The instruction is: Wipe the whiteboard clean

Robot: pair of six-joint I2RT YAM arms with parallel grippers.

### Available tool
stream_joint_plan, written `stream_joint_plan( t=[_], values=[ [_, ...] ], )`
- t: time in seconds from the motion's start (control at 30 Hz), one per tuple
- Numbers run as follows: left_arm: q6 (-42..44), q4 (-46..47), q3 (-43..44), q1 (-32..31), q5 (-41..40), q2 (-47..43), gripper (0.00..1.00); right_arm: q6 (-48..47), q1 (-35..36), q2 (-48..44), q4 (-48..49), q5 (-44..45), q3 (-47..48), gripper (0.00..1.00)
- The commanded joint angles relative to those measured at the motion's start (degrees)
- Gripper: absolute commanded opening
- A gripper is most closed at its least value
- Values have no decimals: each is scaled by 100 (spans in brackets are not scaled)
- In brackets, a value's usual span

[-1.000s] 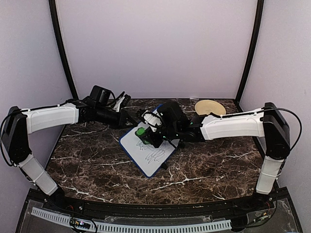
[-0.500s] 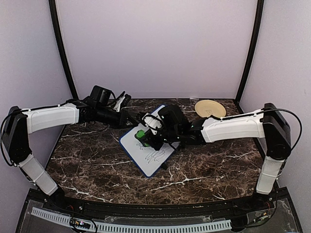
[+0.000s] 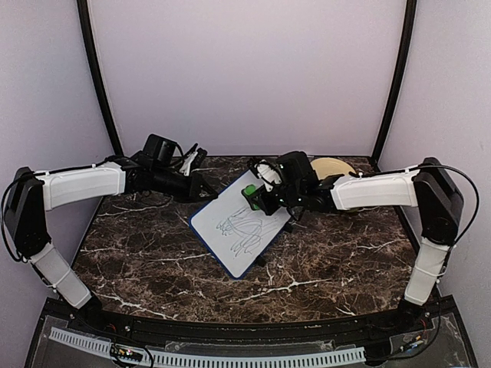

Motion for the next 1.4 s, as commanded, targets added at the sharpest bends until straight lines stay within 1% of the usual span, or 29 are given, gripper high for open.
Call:
stream_joint_plan(
  t=[0.0,0.33,0.5,0.77,0.93,1.13,1.37],
  values=[
    [148,88,248,-92,306,-7,0,223,-325,55,-125,263,-175,3],
    [151,86,289,-92,313,21,0,237,-556,45,-108,205,-286,4],
    [128,123,262,-92,325,13,0,276,-480,14,145,-265,-392,3],
    [112,147,252,-92,341,21,0,204,64,-38,488,-437,-489,3],
    [99,160,234,-92,338,15,0,204,499,21,503,-545,-257,3],
    [103,156,219,-87,316,14,0,257,1089,178,447,-332,-53,3],
    [93,178,204,-92,313,15,0,233,1501,245,443,-67,-20,3]
  ],
)
